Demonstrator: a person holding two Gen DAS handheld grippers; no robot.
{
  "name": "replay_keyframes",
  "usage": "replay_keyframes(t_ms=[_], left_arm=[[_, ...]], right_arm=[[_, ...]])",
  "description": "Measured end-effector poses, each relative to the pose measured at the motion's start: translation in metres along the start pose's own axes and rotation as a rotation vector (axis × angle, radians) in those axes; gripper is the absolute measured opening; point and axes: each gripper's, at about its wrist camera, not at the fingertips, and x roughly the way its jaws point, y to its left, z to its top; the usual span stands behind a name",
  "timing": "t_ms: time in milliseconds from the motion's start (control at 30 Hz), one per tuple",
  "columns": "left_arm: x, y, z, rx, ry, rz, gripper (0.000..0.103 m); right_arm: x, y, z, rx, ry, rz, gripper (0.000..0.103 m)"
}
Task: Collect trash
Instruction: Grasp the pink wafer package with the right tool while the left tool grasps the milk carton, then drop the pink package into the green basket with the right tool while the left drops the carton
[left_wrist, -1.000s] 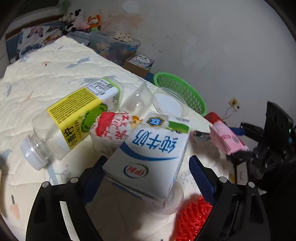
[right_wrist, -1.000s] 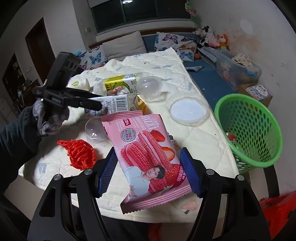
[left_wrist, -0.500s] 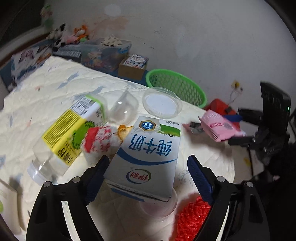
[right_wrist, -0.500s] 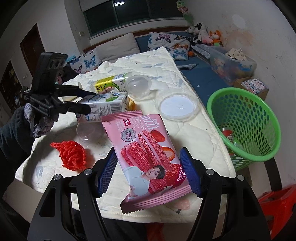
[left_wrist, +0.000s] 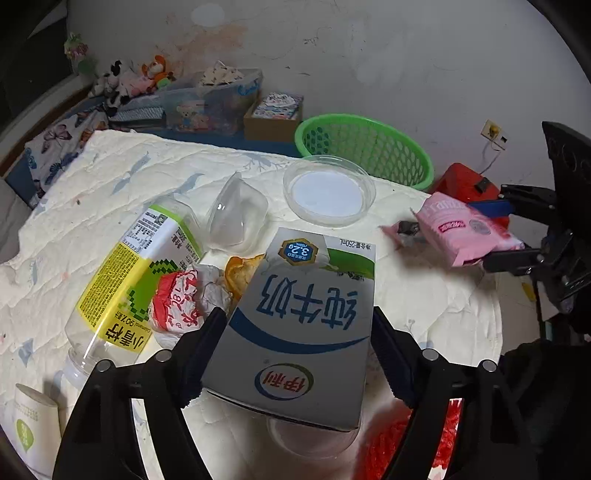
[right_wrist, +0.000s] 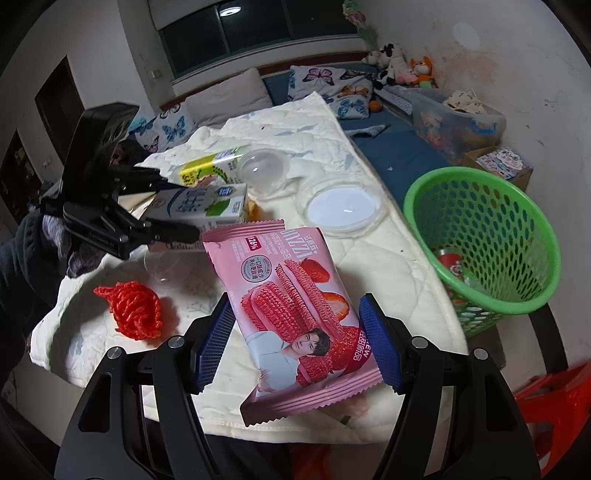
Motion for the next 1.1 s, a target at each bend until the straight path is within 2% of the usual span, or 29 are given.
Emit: replay_keyframes(t_ms=[167, 300, 500, 667, 867, 1033, 1100], left_arm=[[-0.008, -0.016, -0.002, 0.007, -0.017, 0.073, 0.071], [-0.023, -0.022, -0.002, -0.048, -0.033, 0.072, 0.061], [-0.042, -0.026, 0.004, -0.125, -0.085, 0.106, 0.061], [-0.061, -0.032, 0.014, -0.201, -0.138, 0.117, 0.061], [-0.073, -0.045, 0.042, -0.242, -0.197, 0.118, 0.061], [-0.059, -0.056, 0.080, -0.245, -0.197, 0.095, 0.061], [-0.051, -0.061, 0.095, -0.241, -0.197, 0.095, 0.061]], right_arm=[[-0.009, -0.016, 0.000, 0.044, -0.019, -0.010, 0.069], [-0.018, -0.042, 0.005, 0.097, -0.044, -0.042, 0.069], [-0.023, -0.099, 0.024, 0.155, -0.079, -0.130, 0.069], [-0.012, -0.142, 0.040, 0.180, -0.065, -0.175, 0.070], [0.023, -0.196, 0.049, 0.263, -0.005, -0.199, 0.070], [0.049, -0.222, 0.049, 0.301, 0.043, -0.152, 0.070], [0.052, -0.229, 0.048, 0.315, 0.039, -0.131, 0.074]])
